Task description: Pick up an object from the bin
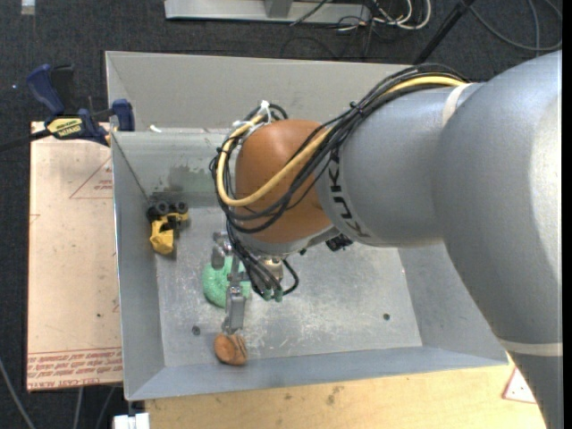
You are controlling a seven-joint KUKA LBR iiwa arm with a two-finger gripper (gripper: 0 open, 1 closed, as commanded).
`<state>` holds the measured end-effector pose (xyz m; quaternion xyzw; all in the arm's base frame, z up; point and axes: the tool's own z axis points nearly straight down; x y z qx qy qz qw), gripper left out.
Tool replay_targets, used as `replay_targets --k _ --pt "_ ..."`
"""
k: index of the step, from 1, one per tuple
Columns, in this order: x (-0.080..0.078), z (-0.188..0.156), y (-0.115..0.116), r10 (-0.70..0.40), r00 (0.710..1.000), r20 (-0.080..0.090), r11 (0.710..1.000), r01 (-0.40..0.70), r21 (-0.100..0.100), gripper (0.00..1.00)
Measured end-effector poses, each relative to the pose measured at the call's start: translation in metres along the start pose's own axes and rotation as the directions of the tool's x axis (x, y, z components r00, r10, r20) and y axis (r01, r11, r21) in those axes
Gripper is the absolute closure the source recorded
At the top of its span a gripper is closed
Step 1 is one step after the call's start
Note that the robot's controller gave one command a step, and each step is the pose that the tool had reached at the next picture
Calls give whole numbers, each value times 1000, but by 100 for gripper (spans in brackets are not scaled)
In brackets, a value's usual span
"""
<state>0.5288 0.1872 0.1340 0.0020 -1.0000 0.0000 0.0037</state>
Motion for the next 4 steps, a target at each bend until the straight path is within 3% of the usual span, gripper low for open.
replay_targets --k 2,3,4 --pt "-13 3 -9 -28 1000 10 1000 28 -2 0" --pt "-38 12 -25 -148 989 10 989 148 0 0" --pt "-52 17 -38 -117 993 10 993 117 -1 0"
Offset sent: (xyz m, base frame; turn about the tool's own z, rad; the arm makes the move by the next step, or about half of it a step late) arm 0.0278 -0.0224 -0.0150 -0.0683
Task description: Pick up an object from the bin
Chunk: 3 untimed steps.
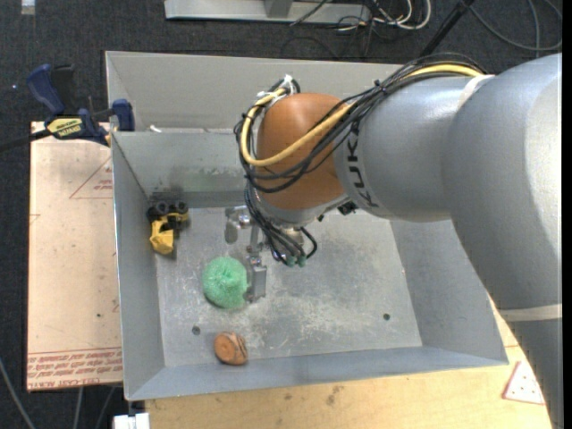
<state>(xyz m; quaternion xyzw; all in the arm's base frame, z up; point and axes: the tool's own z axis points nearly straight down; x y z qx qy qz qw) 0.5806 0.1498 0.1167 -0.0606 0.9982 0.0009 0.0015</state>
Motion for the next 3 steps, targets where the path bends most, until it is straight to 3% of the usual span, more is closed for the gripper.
replay_targets --k 1,2,3 --pt "4 37 11 -52 999 0 999 52 1 0" --pt "-1 47 11 103 995 -1 995 -103 0 100" --pt "-1 47 11 103 995 -1 995 -103 0 100"
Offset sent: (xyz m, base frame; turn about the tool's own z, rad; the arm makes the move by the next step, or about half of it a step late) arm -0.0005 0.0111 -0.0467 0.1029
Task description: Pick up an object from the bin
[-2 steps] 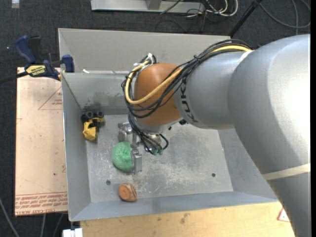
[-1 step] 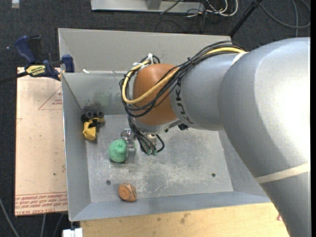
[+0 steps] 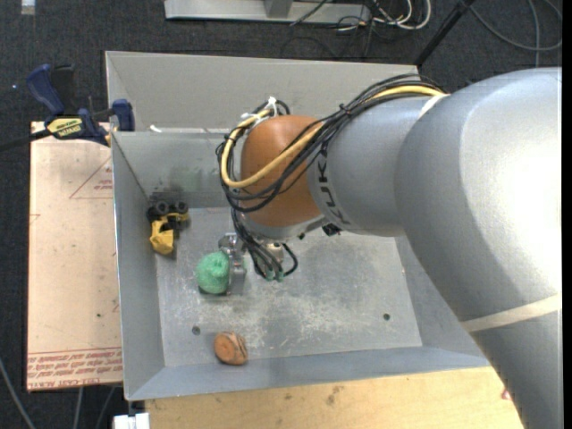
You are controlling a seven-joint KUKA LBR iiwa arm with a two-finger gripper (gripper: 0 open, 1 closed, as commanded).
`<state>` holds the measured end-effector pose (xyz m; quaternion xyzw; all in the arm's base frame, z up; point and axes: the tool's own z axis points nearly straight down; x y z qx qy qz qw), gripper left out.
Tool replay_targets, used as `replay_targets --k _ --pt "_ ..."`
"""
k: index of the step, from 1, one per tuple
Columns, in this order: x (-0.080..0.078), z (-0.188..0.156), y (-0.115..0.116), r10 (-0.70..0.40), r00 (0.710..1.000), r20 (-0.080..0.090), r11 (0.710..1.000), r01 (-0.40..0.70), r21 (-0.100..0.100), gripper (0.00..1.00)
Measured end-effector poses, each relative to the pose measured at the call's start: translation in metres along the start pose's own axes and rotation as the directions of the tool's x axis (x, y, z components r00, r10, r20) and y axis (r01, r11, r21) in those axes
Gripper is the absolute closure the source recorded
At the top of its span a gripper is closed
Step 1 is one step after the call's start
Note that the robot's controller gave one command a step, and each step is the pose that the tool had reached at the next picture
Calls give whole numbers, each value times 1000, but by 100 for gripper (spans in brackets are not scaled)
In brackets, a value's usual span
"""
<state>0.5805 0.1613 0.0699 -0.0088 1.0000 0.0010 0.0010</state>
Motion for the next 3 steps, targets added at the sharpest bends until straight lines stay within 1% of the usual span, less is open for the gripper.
replay_targets --k 1,2,3 --pt "11 -97 -23 3 1000 0 1000 -3 0 100" --pt "11 -97 -23 4 1000 0 1000 -4 0 100" --pt "24 -235 -3 -2 1000 2 1000 2 0 100"
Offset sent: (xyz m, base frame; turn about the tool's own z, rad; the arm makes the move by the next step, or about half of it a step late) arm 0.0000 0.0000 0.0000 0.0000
